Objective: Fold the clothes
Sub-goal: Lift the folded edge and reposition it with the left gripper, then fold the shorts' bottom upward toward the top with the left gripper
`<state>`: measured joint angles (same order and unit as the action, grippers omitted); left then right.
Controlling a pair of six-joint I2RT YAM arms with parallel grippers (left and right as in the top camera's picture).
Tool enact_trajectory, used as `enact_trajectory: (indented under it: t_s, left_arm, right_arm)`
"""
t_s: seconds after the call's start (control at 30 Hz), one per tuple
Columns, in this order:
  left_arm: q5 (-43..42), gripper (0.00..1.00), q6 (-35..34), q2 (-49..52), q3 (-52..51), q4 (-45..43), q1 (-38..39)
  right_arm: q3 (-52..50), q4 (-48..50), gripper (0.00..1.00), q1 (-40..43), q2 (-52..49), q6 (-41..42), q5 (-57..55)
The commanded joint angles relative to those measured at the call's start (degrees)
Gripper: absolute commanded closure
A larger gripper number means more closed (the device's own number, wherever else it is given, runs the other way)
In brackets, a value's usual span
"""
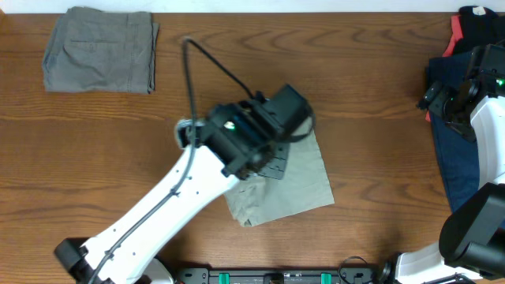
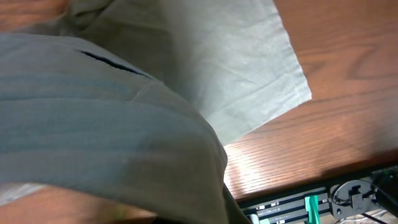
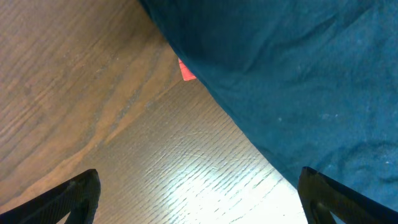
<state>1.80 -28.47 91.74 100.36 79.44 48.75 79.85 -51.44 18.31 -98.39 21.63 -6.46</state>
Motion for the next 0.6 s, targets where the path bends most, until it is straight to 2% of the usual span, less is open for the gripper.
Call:
enact_trajectory:
  t_s: [0.0, 0.23, 0.57]
  left_arm:
    - [-0.3, 0.94, 0.3, 2.4, 0.2, -1.3, 2.3]
    - [-0.3, 0.94, 0.3, 10.0, 0.2, -3.7, 5.7]
    - [-0.3, 0.94, 1.9, 16.9, 0.2, -12.6, 8.8]
  right_arm:
    - [0.0, 0.0, 0.01, 0.1, 0.5, -0.7, -0.7]
    - [0.0, 0.0, 0.01, 0.1, 0.5, -0.7, -0.7]
    - [0.0, 0.0, 0.01, 0.1, 0.5, -0.7, -0.7]
